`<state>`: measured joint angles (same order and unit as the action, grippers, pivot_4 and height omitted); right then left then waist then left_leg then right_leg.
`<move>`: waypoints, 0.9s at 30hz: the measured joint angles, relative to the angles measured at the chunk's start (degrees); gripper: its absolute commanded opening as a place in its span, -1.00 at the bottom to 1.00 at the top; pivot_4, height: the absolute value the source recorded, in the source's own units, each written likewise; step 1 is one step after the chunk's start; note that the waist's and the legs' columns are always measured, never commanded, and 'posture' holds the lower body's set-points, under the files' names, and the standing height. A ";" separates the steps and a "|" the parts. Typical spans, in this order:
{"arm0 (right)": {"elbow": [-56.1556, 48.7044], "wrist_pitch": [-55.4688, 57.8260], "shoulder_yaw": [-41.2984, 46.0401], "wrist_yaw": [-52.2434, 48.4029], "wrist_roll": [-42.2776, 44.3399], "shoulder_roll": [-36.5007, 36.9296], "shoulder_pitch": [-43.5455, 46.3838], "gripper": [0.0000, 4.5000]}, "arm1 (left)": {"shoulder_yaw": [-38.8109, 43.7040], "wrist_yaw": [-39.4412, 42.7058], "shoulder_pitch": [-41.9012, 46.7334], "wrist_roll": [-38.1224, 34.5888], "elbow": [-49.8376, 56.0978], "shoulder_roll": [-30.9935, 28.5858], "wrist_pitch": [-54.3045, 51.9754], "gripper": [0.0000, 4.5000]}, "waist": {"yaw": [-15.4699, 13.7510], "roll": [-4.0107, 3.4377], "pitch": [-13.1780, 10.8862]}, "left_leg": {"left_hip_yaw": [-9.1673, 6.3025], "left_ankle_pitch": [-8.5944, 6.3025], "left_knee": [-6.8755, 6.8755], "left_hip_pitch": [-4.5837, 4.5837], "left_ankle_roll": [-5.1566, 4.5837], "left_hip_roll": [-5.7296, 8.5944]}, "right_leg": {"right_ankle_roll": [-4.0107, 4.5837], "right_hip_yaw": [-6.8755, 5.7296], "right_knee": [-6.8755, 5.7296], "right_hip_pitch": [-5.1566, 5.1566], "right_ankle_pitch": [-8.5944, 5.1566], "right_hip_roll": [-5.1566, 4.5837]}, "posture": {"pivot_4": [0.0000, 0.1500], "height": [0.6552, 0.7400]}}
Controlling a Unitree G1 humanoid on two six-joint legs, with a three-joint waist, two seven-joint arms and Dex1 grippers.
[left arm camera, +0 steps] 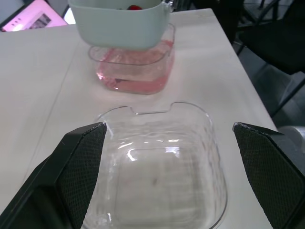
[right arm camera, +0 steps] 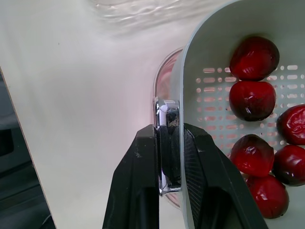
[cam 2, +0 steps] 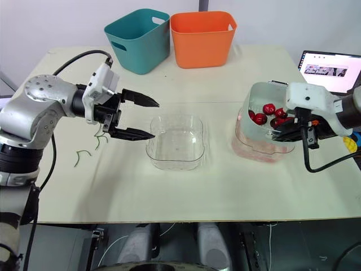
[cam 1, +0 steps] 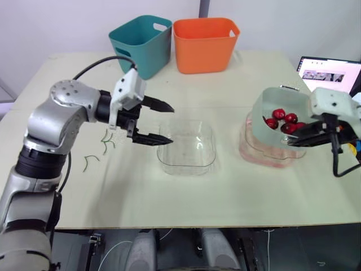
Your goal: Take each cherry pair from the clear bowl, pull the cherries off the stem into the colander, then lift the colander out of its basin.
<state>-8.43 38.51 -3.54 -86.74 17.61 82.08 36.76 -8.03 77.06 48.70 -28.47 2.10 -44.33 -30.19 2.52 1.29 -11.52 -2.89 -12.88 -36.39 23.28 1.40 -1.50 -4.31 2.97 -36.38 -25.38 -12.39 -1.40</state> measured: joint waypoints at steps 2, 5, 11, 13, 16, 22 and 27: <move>0.77 0.03 -1.14 -0.54 -0.14 -0.23 2.18 -0.82 | 0.47 -0.16 0.03 0.71 -1.63 -0.03 0.68 1.00 | 0.03 0.00 0.00 | 0.00 0.00 0.00 0.00 0.00 0.00 | 0.00 0.00 -0.01 -0.01 0.00 0.00 | 1.00 1.00; 2.62 0.33 -3.11 -1.36 -0.92 -1.70 6.91 -0.82 | 0.82 -0.73 0.14 1.64 -3.24 -0.05 1.30 1.00 | 0.06 0.00 0.00 | 0.01 0.00 -0.02 0.00 0.00 0.00 | 0.00 0.00 -0.02 -0.01 0.00 0.00 | 1.00 1.00; 8.34 -0.07 -8.45 -4.21 -4.00 -6.41 18.03 -0.82 | 1.45 -1.58 0.56 2.99 -6.42 -0.29 2.39 1.00 | 0.05 0.00 0.00 | 0.01 0.00 -0.06 0.02 0.00 0.00 | 0.02 0.00 -0.08 -0.03 0.02 0.00 | 1.00 1.00; 12.14 -0.69 -10.70 -4.81 -5.92 -10.18 23.44 -0.82 | 2.23 -1.89 0.84 3.23 -7.48 -0.46 2.42 1.00 | 0.27 -0.01 -0.01 | 0.03 0.00 -0.09 0.01 0.00 0.00 | 0.00 0.02 -0.11 -0.04 0.01 0.00 | 1.00 1.00; 19.40 -2.81 -14.04 -4.73 -9.19 -18.10 31.73 -0.82 | 2.73 -2.30 1.43 3.71 -8.18 -0.56 2.45 1.00 | 0.62 -0.01 -0.01 | 0.02 0.00 -0.09 -0.02 0.00 0.00 | -0.01 0.02 -0.23 -0.04 0.07 0.01 | 1.00 1.00; 32.56 -9.53 -19.55 -2.93 -15.34 -31.72 37.08 -0.82 | 3.44 -3.69 1.19 4.04 -8.53 -0.58 1.82 1.00 | 0.76 -0.01 -0.01 | 0.02 0.00 -0.15 0.03 0.01 0.02 | -0.16 0.01 -0.51 -0.10 0.13 -0.01 | 1.00 1.00; 45.95 -18.08 -22.96 1.80 -20.87 -42.43 38.38 -0.82 | 5.28 -4.84 -1.69 3.91 -5.87 -1.19 0.13 1.00 | 1.04 -0.02 -0.01 | 0.01 0.01 -0.18 0.02 0.01 0.03 | -0.15 0.01 -0.69 -0.15 0.13 -0.01 | 1.00 1.00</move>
<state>37.52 20.43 -26.49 -84.94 -3.25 39.66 75.14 -2.76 72.23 47.01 -24.56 -3.78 -45.52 -30.06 3.56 1.27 -11.54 -2.88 -12.88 -36.57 23.31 1.42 -1.47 -4.47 2.98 -37.07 -25.53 -12.26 -1.41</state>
